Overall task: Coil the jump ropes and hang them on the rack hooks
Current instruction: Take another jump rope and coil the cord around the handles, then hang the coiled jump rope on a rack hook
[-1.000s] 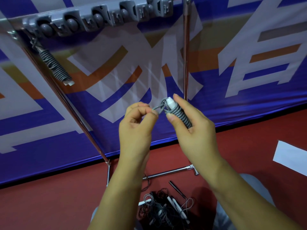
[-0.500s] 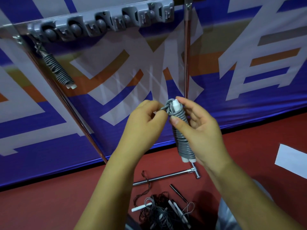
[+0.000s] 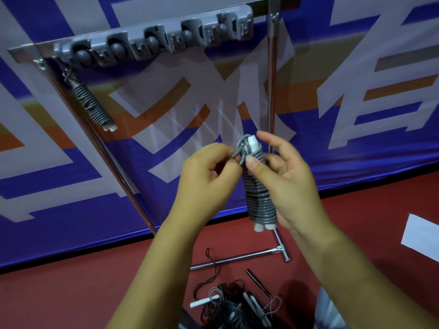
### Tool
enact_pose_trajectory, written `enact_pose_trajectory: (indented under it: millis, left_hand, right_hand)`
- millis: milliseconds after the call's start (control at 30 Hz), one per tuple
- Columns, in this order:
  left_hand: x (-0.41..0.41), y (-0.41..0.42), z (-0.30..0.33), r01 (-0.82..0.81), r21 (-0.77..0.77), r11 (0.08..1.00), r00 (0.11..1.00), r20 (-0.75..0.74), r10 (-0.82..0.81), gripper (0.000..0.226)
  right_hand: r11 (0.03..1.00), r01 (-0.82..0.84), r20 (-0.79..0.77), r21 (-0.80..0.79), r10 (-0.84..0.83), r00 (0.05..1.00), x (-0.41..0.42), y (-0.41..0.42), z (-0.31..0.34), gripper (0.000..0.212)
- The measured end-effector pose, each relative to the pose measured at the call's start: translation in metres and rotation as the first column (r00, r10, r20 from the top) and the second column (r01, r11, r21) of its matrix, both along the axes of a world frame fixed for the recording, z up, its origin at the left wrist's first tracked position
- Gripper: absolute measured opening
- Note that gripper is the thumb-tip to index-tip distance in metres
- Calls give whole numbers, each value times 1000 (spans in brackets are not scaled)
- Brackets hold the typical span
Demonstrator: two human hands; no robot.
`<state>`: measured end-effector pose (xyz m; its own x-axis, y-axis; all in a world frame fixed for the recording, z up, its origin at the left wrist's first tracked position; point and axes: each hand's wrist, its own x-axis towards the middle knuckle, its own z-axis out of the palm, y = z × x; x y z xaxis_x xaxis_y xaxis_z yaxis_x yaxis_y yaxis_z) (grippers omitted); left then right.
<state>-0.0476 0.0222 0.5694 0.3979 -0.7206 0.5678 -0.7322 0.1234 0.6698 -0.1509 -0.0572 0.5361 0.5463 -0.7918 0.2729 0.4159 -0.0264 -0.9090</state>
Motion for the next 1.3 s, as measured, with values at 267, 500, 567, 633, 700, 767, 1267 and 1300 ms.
enact_pose_trajectory:
  millis: [267,500,567,633,700,767,1267,1300]
  left_hand:
    - [29,2,24,-63,-89,994,923,-384,24,21]
    - [50,12,35,-58,-146,988,949,-316,8,19]
    - [48,14,39,-8,-191,981,940,-336,-58,25]
    - [52,15,45,43,-206,978,920,-375,-119,27]
    - [58,16,54,106,-160,981,919,-362,-158,17]
    - [68,15,63,135,-105,985,928,-334,-163,11]
    - [165,10,127,-162,6,987,946,-284,157,15]
    - [174,11,129,-195,-9,981,941,-284,184,16]
  right_hand:
    - [995,-97,12,-31,97,995,12,5,25,33]
    - [974,-202,164,99,184,969,31,9,37,41]
    - [961,-252,201,114,226,953,39,7,40,43]
    - [948,-304,201,100,280,939,45,5,41,44]
    - [941,-328,171,79,312,935,51,2,40,46]
    - [943,-329,117,53,321,940,60,-1,39,46]
    - [855,-490,-286,-169,434,854,181,-19,119,14]
    - [848,-499,-298,-181,436,849,190,-19,121,13]
